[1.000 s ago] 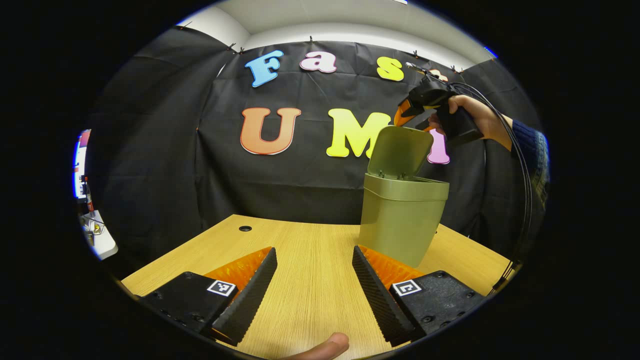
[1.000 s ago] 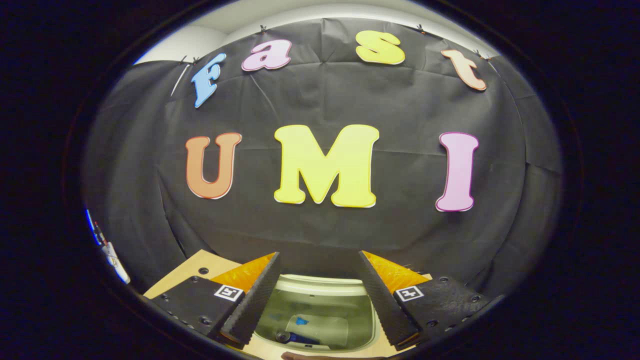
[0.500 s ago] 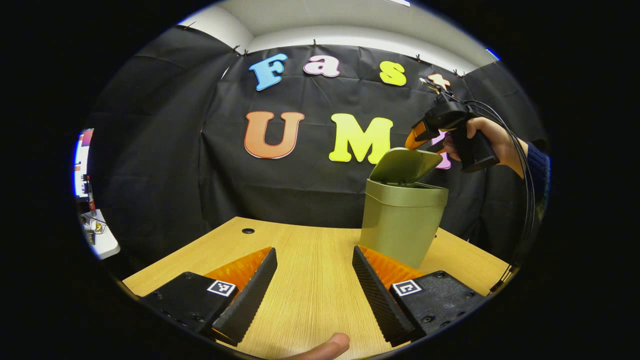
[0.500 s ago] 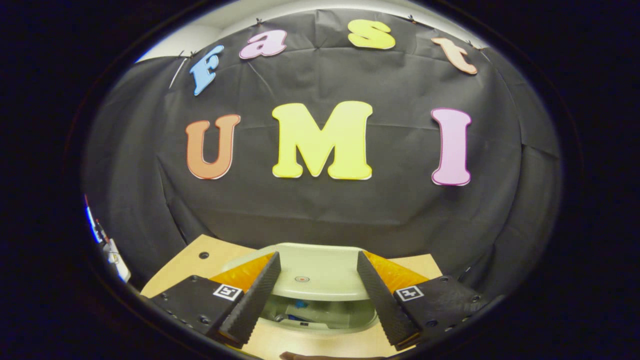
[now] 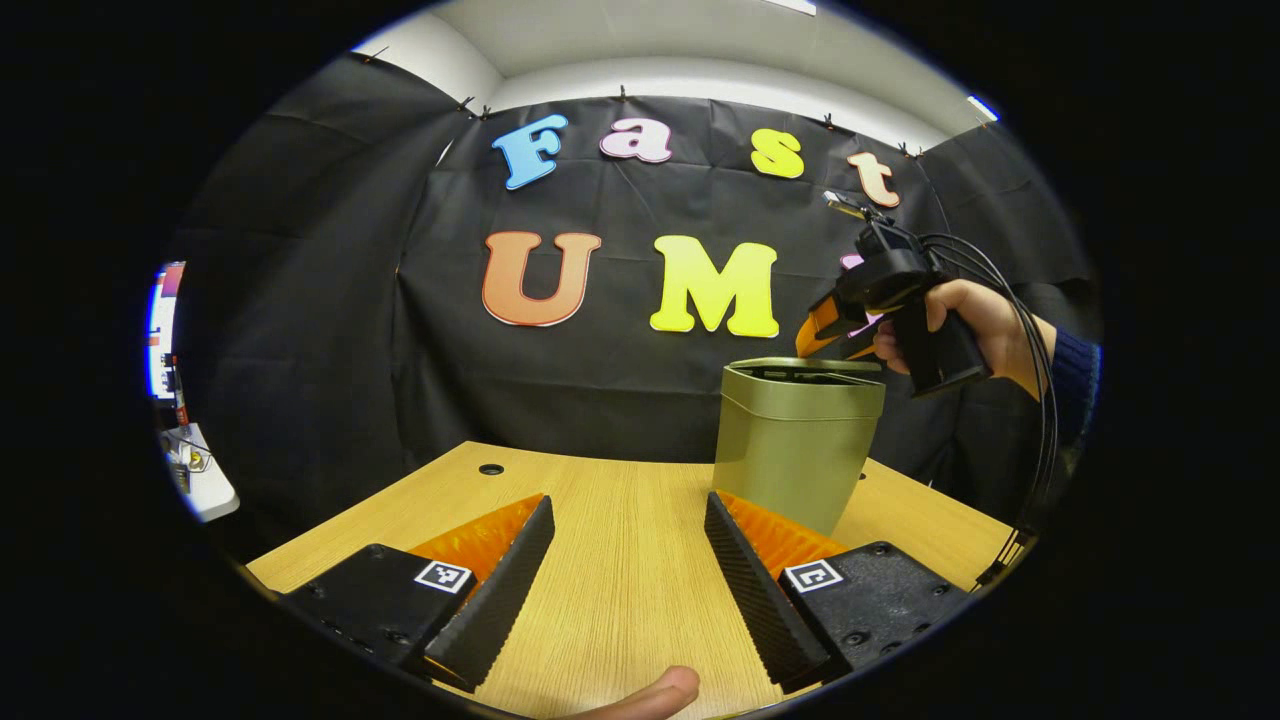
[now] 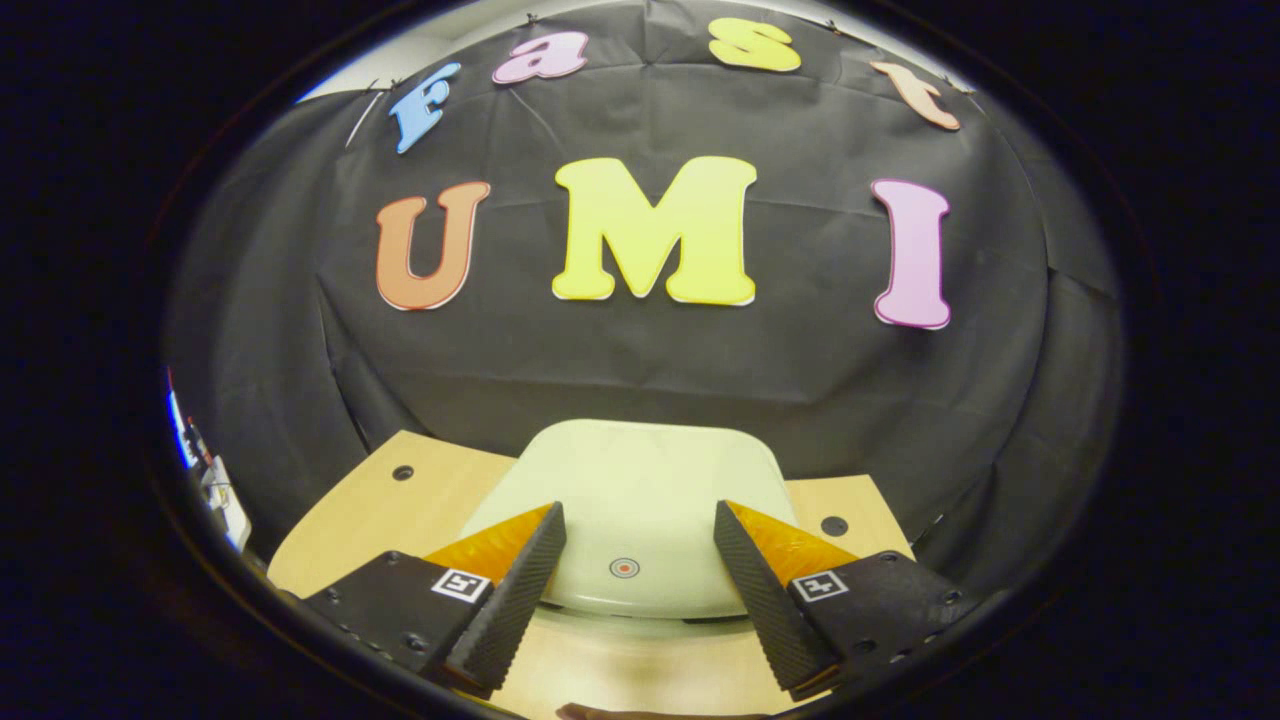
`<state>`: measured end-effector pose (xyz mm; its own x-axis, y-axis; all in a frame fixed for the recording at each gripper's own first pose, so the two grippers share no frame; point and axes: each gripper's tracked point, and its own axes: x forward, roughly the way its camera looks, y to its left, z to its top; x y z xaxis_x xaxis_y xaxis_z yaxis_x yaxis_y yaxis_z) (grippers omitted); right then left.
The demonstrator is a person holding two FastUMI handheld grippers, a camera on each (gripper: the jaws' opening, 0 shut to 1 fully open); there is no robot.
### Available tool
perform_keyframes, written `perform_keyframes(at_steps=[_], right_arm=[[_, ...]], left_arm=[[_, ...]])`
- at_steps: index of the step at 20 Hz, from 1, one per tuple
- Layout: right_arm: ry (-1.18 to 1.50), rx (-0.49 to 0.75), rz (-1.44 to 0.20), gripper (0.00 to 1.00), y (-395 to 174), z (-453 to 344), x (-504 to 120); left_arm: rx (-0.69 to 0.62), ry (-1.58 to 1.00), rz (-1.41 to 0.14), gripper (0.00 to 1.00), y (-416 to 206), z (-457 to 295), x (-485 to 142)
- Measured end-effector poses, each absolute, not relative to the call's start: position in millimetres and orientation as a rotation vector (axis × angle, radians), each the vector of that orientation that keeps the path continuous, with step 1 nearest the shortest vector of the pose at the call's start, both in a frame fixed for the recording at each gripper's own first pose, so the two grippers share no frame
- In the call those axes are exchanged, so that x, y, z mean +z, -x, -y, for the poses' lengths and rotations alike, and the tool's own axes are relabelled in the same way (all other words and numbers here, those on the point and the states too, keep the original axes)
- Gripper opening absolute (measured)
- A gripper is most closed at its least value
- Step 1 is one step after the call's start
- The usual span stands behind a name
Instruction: Press the lid of the desktop garbage bin to open it, pick up the crumpled paper on the desktop and throw it into the bin, then pick up the pop can on the desktop and drop it into the bin, and finally close the garbage bin lid.
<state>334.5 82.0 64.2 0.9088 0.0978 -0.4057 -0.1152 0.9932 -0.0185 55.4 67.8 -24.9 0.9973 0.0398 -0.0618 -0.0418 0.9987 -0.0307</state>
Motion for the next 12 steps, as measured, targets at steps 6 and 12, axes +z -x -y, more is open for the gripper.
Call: perform_keyframes(at_steps=[6, 12], right_arm=[[0.009, 0.109, -0.416, 0.95, -337.9, -84.5, 52.6], [0.011, 0.092, -0.432, 0.96, -336.5, -85.1, 42.7]], left_arm=[[0.043, 0.032, -0.059, 0.98, -56.0, -68.6, -25.2], [0.049, 0.036, -0.073, 0.98, -57.1, -70.7, -29.4]])
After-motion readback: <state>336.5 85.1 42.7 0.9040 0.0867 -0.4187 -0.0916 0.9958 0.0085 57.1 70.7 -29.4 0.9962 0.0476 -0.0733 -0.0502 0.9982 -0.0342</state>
